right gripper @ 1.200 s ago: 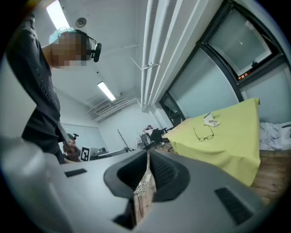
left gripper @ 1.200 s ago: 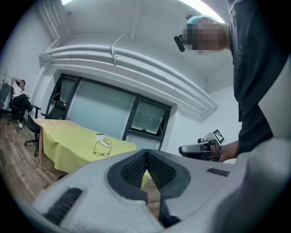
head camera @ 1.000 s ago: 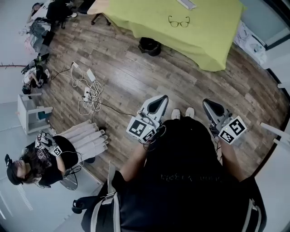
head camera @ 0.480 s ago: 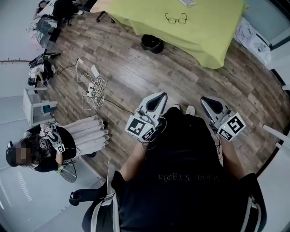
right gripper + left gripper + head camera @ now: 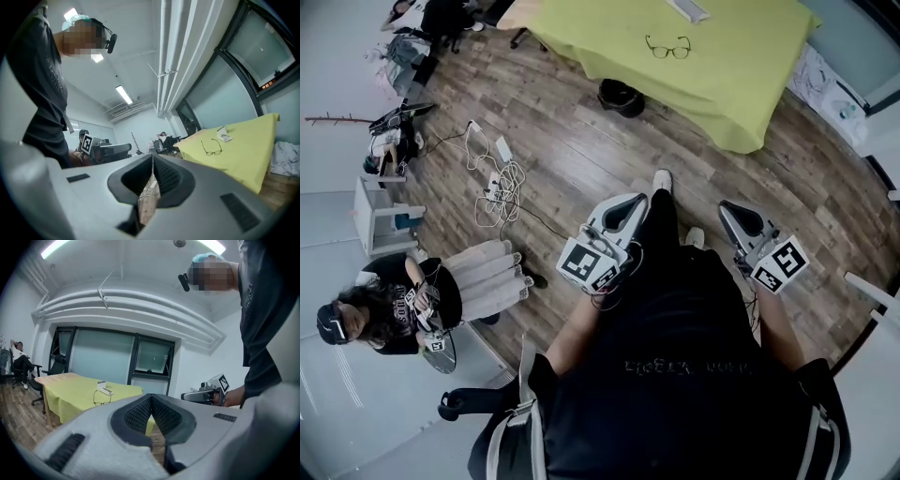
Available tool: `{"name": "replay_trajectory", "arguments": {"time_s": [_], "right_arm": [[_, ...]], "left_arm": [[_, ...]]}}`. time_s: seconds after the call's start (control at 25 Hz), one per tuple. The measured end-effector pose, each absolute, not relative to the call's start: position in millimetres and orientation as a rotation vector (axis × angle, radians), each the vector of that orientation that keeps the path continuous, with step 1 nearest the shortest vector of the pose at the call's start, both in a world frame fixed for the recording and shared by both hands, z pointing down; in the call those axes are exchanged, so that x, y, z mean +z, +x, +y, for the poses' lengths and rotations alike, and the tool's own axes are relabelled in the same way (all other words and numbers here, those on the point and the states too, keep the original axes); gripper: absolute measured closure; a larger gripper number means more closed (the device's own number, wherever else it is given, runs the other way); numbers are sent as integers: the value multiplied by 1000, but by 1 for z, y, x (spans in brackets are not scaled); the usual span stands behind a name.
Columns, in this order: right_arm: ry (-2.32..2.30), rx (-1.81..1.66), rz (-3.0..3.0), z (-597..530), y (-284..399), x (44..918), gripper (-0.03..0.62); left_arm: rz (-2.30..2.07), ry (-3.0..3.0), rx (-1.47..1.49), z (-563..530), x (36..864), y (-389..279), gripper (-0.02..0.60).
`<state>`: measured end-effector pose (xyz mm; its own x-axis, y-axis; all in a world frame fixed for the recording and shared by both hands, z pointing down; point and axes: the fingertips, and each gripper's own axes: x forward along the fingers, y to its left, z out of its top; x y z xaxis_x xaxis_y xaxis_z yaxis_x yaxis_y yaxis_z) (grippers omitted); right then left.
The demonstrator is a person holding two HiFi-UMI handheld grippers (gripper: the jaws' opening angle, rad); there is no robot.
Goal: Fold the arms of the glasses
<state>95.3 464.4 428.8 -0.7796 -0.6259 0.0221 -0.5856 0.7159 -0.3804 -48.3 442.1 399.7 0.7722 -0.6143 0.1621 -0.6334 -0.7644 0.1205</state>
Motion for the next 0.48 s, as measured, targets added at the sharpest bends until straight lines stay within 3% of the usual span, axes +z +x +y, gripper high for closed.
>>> {"name": "replay_trajectory", "arguments": {"time_s": [0.48], "right_arm": [[-1014, -632, 2843, 390, 87, 445, 560]], "left_arm": [[-1024, 2706, 132, 344, 423, -51, 563]]}}
